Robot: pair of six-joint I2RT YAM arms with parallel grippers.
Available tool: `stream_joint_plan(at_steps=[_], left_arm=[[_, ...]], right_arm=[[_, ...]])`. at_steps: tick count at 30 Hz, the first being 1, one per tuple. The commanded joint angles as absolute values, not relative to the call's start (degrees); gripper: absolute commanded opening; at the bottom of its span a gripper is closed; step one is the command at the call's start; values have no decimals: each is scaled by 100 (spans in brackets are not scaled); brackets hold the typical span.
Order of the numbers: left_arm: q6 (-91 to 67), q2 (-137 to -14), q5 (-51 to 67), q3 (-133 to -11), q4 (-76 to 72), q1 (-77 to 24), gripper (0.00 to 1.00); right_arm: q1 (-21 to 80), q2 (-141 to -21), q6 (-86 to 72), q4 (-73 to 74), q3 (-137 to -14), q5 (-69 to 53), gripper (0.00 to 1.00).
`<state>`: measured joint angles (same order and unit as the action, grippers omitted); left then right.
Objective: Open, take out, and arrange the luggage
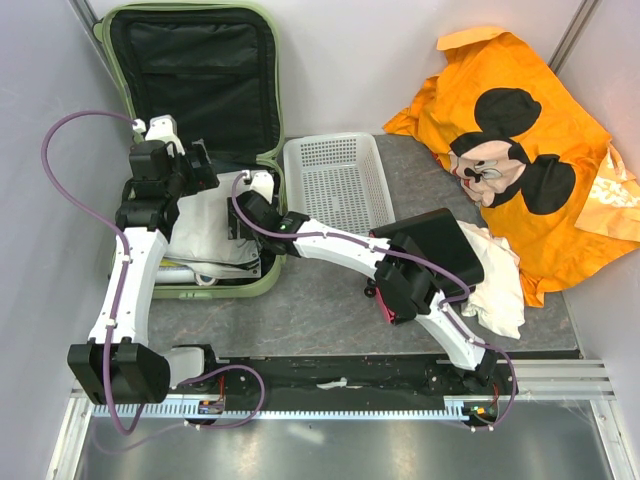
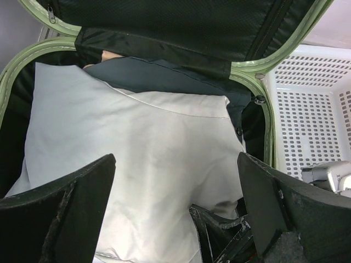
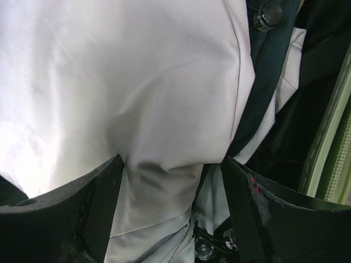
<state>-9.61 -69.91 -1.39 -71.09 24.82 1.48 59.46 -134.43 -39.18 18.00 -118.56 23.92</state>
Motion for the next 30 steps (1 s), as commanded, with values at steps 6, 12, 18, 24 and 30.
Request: stream_joint_plan(at_steps=[6, 12, 18, 24, 30], left_arm=[[-1134, -6952, 141, -7330, 2382, 141, 99], [-1134, -6952, 158, -7321, 2364, 141, 99], [-1151, -6952, 220, -7321, 2373, 141, 99], [-1151, -6943, 229, -7312, 2347, 141, 99], [-1143, -6943, 237, -7313, 2355, 141, 99]], right_arm=[[5889, -13579, -3673, 2241, -11883, 2744, 83], [5871, -13904, -3823, 2267, -12120, 2241, 81], [5871, -14273, -3700, 2557, -12559, 2197, 80], [5862, -14362, -3744, 2418, -12665, 1811, 47], [5871, -13765, -3367, 1601, -12498, 1337, 0]])
